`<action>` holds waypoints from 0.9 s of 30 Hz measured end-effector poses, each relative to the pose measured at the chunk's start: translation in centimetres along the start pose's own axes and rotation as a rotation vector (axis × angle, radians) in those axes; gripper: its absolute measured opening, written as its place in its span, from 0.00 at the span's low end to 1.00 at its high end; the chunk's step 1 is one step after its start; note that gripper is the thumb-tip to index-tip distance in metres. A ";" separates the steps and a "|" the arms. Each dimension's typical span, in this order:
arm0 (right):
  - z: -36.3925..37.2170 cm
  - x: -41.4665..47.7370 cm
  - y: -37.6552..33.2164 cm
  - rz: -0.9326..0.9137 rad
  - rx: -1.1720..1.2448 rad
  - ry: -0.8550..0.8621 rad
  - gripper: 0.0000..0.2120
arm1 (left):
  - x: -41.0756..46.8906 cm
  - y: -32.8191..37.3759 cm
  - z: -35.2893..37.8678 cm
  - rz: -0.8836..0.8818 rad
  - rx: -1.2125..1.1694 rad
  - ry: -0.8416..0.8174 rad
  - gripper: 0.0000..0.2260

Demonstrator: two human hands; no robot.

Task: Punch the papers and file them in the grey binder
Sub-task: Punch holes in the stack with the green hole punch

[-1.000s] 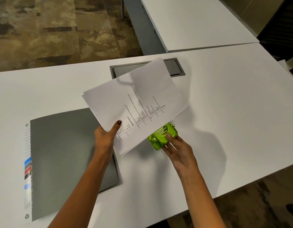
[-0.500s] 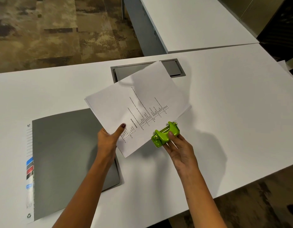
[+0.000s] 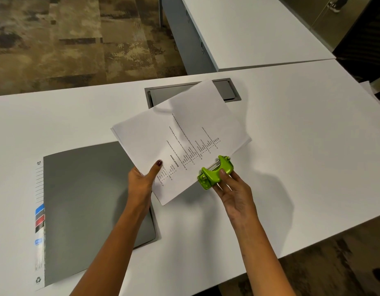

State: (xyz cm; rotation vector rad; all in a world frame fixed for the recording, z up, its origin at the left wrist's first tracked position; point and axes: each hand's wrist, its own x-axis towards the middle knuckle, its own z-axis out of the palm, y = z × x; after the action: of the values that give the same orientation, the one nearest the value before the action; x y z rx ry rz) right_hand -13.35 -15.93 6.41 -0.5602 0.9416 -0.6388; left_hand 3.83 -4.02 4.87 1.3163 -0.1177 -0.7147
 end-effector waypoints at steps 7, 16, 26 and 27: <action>0.0 -0.1 0.0 -0.031 0.017 -0.006 0.24 | -0.2 -0.1 0.0 0.003 0.005 -0.013 0.13; 0.2 -0.4 -0.4 -0.050 0.004 -0.002 0.25 | -0.7 0.0 0.2 0.013 0.008 -0.029 0.11; 0.4 -0.8 -0.6 -0.054 0.023 -0.001 0.26 | -1.1 0.3 0.6 0.058 0.016 -0.030 0.11; 0.4 -0.8 -0.6 -0.053 0.027 -0.002 0.26 | -1.1 0.3 0.6 0.061 0.020 -0.028 0.11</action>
State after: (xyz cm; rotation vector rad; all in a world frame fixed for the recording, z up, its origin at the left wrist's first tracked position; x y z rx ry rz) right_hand -13.52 -15.70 7.39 -0.5635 0.9176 -0.6977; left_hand 2.85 -3.90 5.60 1.3167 -0.1874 -0.6824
